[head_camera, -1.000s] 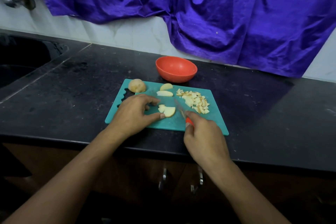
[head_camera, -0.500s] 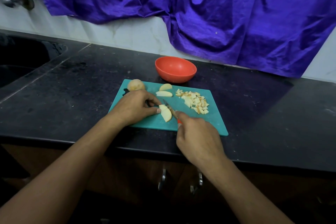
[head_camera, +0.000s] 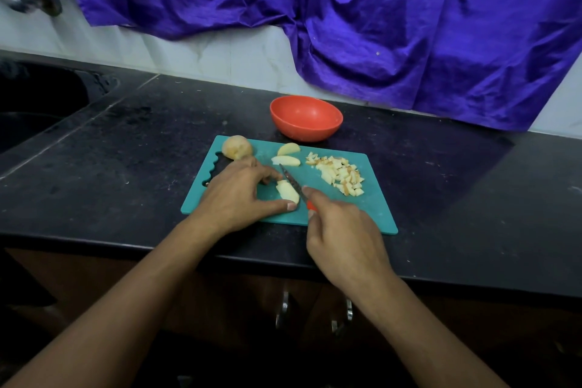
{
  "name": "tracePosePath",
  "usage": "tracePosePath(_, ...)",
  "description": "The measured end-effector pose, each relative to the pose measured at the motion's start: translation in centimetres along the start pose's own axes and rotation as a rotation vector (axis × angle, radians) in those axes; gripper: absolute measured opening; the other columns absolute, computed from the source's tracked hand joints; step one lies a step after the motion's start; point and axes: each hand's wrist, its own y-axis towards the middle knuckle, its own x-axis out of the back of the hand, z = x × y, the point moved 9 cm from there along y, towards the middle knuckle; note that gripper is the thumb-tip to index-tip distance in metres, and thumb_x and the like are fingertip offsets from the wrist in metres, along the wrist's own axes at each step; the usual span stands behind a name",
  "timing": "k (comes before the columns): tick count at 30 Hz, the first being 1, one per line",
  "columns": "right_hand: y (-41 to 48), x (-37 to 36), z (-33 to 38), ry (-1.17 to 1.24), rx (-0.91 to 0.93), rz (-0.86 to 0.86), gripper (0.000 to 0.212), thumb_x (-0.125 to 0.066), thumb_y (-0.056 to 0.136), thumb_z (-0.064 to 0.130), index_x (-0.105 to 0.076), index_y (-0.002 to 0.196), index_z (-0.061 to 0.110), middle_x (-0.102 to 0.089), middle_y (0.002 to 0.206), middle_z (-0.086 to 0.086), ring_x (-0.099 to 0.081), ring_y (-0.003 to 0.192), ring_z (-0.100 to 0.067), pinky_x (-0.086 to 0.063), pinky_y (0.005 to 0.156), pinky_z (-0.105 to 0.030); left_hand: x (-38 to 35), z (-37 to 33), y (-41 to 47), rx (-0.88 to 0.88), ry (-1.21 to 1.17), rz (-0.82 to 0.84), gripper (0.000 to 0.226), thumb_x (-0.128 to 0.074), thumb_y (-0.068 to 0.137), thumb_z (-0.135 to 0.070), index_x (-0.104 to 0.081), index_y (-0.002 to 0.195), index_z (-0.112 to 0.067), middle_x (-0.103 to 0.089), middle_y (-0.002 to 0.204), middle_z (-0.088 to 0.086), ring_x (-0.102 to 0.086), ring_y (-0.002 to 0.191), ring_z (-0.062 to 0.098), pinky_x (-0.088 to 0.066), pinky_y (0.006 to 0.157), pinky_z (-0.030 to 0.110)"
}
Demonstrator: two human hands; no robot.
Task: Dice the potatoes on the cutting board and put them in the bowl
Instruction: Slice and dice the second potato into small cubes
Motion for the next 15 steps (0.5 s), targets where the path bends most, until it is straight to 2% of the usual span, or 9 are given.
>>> tracePosePath(5,-0.2,-0.5,0.5,-0.053,0.022,-0.007,0.051,-0.041,0.106,0.029,-0.034,0.157,0.033,-0.063,0.103,0.007,-0.061,0.086,-0.012,-0.052,0.074,-0.033,0.0,0.1,-0.3,-0.002,-0.003,-0.035,0.072,-0.068,0.071,-0.078,-0.066,0.129,-0.035,-0.059,0.11,-0.014,-0.05,0.108,0.006,-0.043,0.089,0.03)
tracePosePath(15,-0.1,-1.1,0.9,-0.118,0.063,0.018,0.053,-0.04,0.105,0.029,-0.03,0.157,0.03,-0.064,0.109,0.004,-0.063,0.088,-0.015,-0.053,0.076,-0.035,0.3,-0.2,-0.5,0.009,0.012,-0.065,0.071,-0.072,0.073,-0.071,-0.069,0.129,-0.028,-0.063,0.116,-0.007,-0.053,0.115,0.012,-0.046,0.098,0.035)
